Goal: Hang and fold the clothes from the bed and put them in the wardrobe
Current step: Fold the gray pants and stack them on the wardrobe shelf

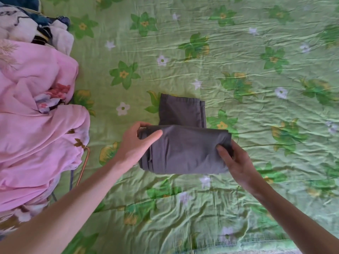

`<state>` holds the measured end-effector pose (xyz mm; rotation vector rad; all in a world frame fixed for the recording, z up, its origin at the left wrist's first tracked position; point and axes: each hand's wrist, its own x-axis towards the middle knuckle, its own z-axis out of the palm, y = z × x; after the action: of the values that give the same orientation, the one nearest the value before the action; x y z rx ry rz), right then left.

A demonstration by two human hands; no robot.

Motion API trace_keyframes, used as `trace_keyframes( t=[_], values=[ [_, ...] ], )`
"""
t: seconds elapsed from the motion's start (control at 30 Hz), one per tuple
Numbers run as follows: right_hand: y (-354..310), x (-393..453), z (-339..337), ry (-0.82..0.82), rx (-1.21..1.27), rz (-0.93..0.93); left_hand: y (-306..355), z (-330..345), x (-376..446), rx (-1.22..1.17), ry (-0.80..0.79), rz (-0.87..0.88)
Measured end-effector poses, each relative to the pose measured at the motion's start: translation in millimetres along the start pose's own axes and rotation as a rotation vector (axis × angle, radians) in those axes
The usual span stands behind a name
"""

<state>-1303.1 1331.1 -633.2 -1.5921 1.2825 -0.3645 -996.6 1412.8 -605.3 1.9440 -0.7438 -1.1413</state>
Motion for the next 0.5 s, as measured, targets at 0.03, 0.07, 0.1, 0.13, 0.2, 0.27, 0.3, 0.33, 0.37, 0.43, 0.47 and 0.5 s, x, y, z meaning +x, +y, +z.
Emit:
trace_keyframes(
  t=[0.03,0.07,0.1,0.13,0.2,0.27,0.3,0.33,0.37,0.43,0.47,0.5],
  values=[
    [3,5,6,0.031,0.015,0.020,-5,5,4,-0.049,0.018,-0.027],
    [6,10,11,0.057,0.031,0.042,-12,9,8,-0.076,0.031,-0.051],
    [9,15,17,0.081,0.041,0.066,-20,14,10,-0.093,0.035,-0.068],
    [12,21,21,0.106,0.035,0.086,-27,19,12,-0.118,0.031,-0.081],
    [18,30,28,0.142,-0.018,0.122,-38,28,14,-0.168,0.031,-0.085],
    [23,38,35,0.161,-0.107,0.138,-49,35,19,-0.150,0.065,-0.065],
    [25,40,38,0.186,-0.148,0.130,-52,38,19,-0.131,0.084,-0.052],
    [27,40,41,0.232,-0.198,0.105,-54,41,18,-0.119,0.093,-0.038],
    [28,38,44,0.294,-0.259,0.060,-56,43,15,-0.057,0.117,-0.005],
    [30,34,46,0.419,-0.414,-0.079,-59,46,5,0.274,0.250,0.175],
    [34,31,43,0.454,-0.485,-0.175,-61,46,0,0.461,0.306,0.323],
    [36,29,40,0.449,-0.545,-0.274,-62,45,-4,0.599,0.294,0.484]
  ],
)
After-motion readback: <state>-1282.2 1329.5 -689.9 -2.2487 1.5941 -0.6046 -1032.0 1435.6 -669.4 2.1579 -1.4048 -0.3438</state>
